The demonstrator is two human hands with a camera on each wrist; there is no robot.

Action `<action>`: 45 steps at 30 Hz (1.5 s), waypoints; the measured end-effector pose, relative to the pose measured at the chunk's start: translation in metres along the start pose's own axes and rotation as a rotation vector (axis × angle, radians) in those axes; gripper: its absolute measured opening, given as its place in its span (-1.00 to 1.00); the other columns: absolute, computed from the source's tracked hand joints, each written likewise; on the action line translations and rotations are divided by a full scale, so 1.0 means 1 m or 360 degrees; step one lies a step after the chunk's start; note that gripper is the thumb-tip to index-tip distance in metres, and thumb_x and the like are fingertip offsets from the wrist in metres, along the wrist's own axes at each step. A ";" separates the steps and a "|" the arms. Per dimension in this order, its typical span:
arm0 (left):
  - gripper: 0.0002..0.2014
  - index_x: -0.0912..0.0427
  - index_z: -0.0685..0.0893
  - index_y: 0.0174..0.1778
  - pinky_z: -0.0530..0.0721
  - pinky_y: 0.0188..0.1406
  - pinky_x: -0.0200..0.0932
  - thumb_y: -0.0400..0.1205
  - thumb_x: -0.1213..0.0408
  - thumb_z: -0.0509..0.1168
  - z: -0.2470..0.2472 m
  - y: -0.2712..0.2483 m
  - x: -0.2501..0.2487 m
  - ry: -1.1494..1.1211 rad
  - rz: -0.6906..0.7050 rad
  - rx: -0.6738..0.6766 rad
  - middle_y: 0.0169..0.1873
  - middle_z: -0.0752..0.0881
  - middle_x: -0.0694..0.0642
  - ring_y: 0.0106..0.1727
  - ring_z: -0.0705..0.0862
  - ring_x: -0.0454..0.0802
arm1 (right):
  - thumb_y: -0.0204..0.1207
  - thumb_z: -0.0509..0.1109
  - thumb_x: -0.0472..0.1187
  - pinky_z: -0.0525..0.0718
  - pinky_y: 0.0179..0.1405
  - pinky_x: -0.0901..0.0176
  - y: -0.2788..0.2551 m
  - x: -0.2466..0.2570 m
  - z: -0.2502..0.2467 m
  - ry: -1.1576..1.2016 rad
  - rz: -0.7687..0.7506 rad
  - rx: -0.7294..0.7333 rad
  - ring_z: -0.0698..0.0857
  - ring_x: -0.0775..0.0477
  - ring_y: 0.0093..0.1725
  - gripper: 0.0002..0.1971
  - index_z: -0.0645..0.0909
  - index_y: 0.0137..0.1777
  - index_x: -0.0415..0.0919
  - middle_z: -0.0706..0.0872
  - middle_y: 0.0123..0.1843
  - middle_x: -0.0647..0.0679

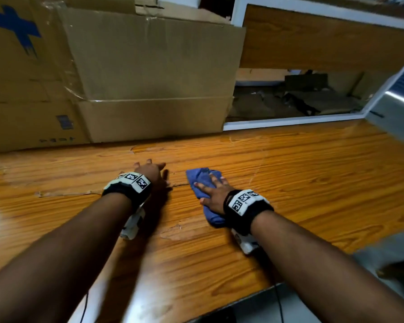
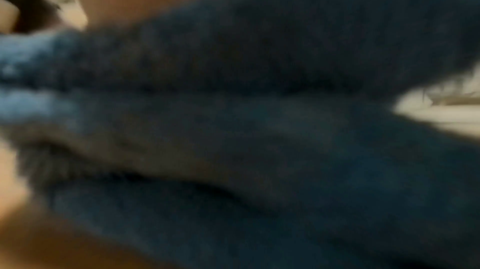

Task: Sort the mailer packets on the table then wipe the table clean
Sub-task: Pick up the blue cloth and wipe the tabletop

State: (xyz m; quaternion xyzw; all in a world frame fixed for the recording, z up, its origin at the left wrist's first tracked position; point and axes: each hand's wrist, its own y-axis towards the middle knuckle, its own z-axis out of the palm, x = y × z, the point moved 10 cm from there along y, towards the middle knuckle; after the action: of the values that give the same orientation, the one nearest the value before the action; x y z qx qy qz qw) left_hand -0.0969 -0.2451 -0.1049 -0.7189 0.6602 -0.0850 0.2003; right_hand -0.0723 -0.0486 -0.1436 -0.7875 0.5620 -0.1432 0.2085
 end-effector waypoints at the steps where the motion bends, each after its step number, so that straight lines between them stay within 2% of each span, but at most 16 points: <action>1: -0.19 -0.12 0.02 0.69 0.06 0.58 0.39 0.60 -0.13 0.30 0.003 0.005 -0.007 -0.0004 -0.0031 0.0035 0.67 -0.04 0.28 0.63 0.02 0.45 | 0.69 -0.04 0.24 -0.22 0.65 -0.20 0.008 -0.027 0.000 -0.0035 0.0040 0.0016 -0.27 -0.29 0.68 -0.38 -0.17 0.68 0.24 -0.28 0.72 -0.05; 3: -0.10 -0.17 -0.06 0.68 -0.08 0.56 0.47 0.53 -0.26 0.31 0.006 0.016 -0.019 -0.0032 -0.0073 0.0059 0.67 -0.17 0.27 0.64 -0.13 0.46 | 0.66 -0.09 0.28 -0.23 0.64 -0.24 0.023 -0.098 -0.004 0.0023 0.0282 0.0014 -0.29 -0.27 0.68 -0.37 -0.19 0.68 0.24 -0.30 0.71 -0.02; 6: -0.10 -0.16 -0.01 0.68 0.04 0.57 0.43 0.51 -0.33 0.28 0.017 0.029 -0.031 -0.0007 -0.0142 0.0150 0.66 -0.04 0.37 0.63 -0.01 0.48 | 0.64 -0.06 0.30 -0.15 0.64 -0.30 0.027 -0.160 -0.018 0.0207 0.0560 -0.0012 -0.25 -0.36 0.67 -0.37 -0.20 0.66 0.32 -0.34 0.71 -0.12; 10: -0.11 -0.18 -0.02 0.67 0.14 0.52 0.47 0.52 -0.22 0.34 0.014 0.034 -0.042 0.0072 -0.0207 0.0219 0.64 0.13 0.34 0.62 0.09 0.44 | 0.72 -0.11 0.14 -0.23 0.62 -0.34 0.054 -0.101 -0.039 0.0034 0.0230 -0.0062 -0.27 -0.42 0.66 -0.43 -0.14 0.70 0.15 -0.25 0.72 -0.11; 13: -0.11 -0.12 -0.03 0.70 0.11 0.56 0.41 0.56 -0.15 0.36 0.006 0.030 -0.052 0.0117 -0.0200 0.0255 0.65 0.21 0.13 0.67 0.01 0.29 | 0.68 -0.04 0.23 -0.20 0.63 -0.31 0.072 -0.043 -0.037 -0.0011 -0.0133 -0.0037 -0.28 -0.42 0.66 -0.39 -0.16 0.67 0.26 -0.29 0.72 -0.17; 16: -0.14 -0.11 -0.03 0.70 0.13 0.57 0.37 0.59 -0.12 0.33 0.003 0.026 -0.055 0.0135 -0.0227 0.0260 0.65 0.17 0.22 0.66 0.06 0.33 | 0.70 -0.03 0.22 -0.27 0.63 -0.17 0.074 -0.045 -0.047 -0.0157 -0.0306 -0.0001 -0.30 -0.31 0.67 -0.40 -0.17 0.68 0.24 -0.31 0.71 -0.10; 18: -0.17 -0.13 -0.03 0.70 0.09 0.58 0.37 0.61 -0.10 0.32 0.006 0.022 -0.055 0.0126 -0.0248 0.0266 0.65 0.10 0.32 0.65 0.08 0.37 | 0.71 -0.08 0.22 -0.28 0.64 -0.19 0.091 -0.088 -0.056 -0.0169 -0.0180 -0.0047 -0.29 -0.26 0.68 -0.39 -0.20 0.69 0.18 -0.28 0.72 -0.11; 21: -0.17 -0.19 -0.03 0.69 0.12 0.57 0.37 0.60 -0.09 0.34 0.007 0.025 -0.049 0.0105 -0.0296 0.0288 0.64 0.04 0.39 0.62 0.09 0.43 | 0.66 -0.07 0.26 -0.20 0.62 -0.34 0.112 -0.158 -0.073 -0.0016 0.0213 -0.0061 -0.26 -0.40 0.66 -0.37 -0.19 0.68 0.23 -0.34 0.70 -0.20; 25: -0.43 -0.17 0.14 0.67 0.34 0.52 0.21 0.73 0.04 0.16 0.007 0.045 -0.045 0.0139 -0.0327 0.0305 0.58 0.31 0.30 0.60 0.26 0.29 | 0.63 0.02 0.19 -0.20 0.53 -0.54 0.113 -0.085 -0.059 -0.0110 -0.0110 -0.0019 -0.27 -0.53 0.63 -0.37 -0.08 0.67 0.22 -0.32 0.72 -0.13; 27: -0.54 -0.10 0.32 0.62 0.51 0.38 0.04 0.76 0.01 0.06 0.004 0.051 -0.046 0.0164 -0.0333 0.0295 0.47 0.49 0.28 0.44 0.50 0.26 | 0.64 0.01 0.26 -0.20 0.60 -0.40 0.109 -0.055 -0.055 -0.0097 -0.0257 -0.0003 -0.31 -0.44 0.65 -0.35 -0.18 0.66 0.29 -0.35 0.71 -0.13; 29: -0.56 -0.04 0.39 0.59 0.50 0.35 0.02 0.78 0.01 0.00 0.005 0.053 -0.047 0.0177 -0.0333 0.0308 0.43 0.53 0.29 0.41 0.52 0.25 | 0.68 0.00 0.24 -0.22 0.64 -0.23 0.107 -0.060 -0.060 -0.0104 -0.0323 0.0000 -0.29 -0.35 0.67 -0.38 -0.16 0.67 0.28 -0.33 0.71 -0.12; 32: -0.53 -0.20 0.19 0.65 0.39 0.47 0.24 0.78 0.11 0.01 0.009 0.053 -0.043 0.0167 -0.0325 0.0288 0.52 0.44 0.27 0.56 0.34 0.26 | 0.69 -0.05 0.24 -0.24 0.64 -0.26 0.128 -0.118 -0.080 -0.0081 -0.0147 -0.0099 -0.28 -0.30 0.68 -0.38 -0.15 0.68 0.21 -0.26 0.73 -0.09; 35: -0.51 -0.19 0.24 0.63 0.36 0.50 0.25 0.75 0.09 0.11 0.009 0.056 -0.040 0.0120 -0.0359 0.0280 0.53 0.42 0.26 0.56 0.34 0.26 | 0.68 -0.03 0.24 -0.20 0.62 -0.32 0.142 -0.158 -0.091 0.0077 0.0162 -0.0061 -0.29 -0.41 0.66 -0.38 -0.15 0.68 0.26 -0.34 0.71 -0.13; 39: -0.58 -0.13 0.37 0.59 0.43 0.45 0.23 0.77 0.09 0.05 0.005 0.060 -0.039 0.0047 -0.0398 0.0280 0.44 0.53 0.25 0.40 0.53 0.25 | 0.66 0.05 0.19 -0.16 0.61 -0.37 0.144 -0.083 -0.093 0.0085 -0.0070 -0.0070 -0.28 -0.46 0.65 -0.38 -0.11 0.67 0.30 -0.35 0.71 -0.08; 42: -0.53 -0.16 0.25 0.64 0.36 0.48 0.25 0.77 0.17 0.02 0.008 0.058 -0.039 0.0109 -0.0412 0.0331 0.51 0.44 0.25 0.50 0.42 0.25 | 0.65 0.07 0.23 -0.15 0.63 -0.27 0.147 -0.030 -0.078 0.0011 -0.0334 -0.0010 -0.27 -0.40 0.66 -0.39 -0.11 0.64 0.38 -0.35 0.71 -0.05; 45: -0.54 -0.14 0.21 0.65 0.24 0.52 0.29 0.79 0.14 -0.02 0.008 0.057 -0.039 0.0117 -0.0425 0.0322 0.54 0.38 0.25 0.56 0.32 0.25 | 0.65 0.05 0.27 -0.17 0.66 -0.17 0.151 -0.039 -0.085 -0.0057 -0.0417 -0.0035 -0.23 -0.35 0.68 -0.38 -0.11 0.64 0.37 -0.29 0.72 -0.12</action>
State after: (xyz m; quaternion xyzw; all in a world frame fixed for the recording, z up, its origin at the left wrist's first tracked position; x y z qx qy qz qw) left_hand -0.1502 -0.2080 -0.1291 -0.7728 0.5539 -0.2029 0.2343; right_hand -0.2483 -0.0687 -0.1433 -0.8589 0.4520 -0.1490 0.1894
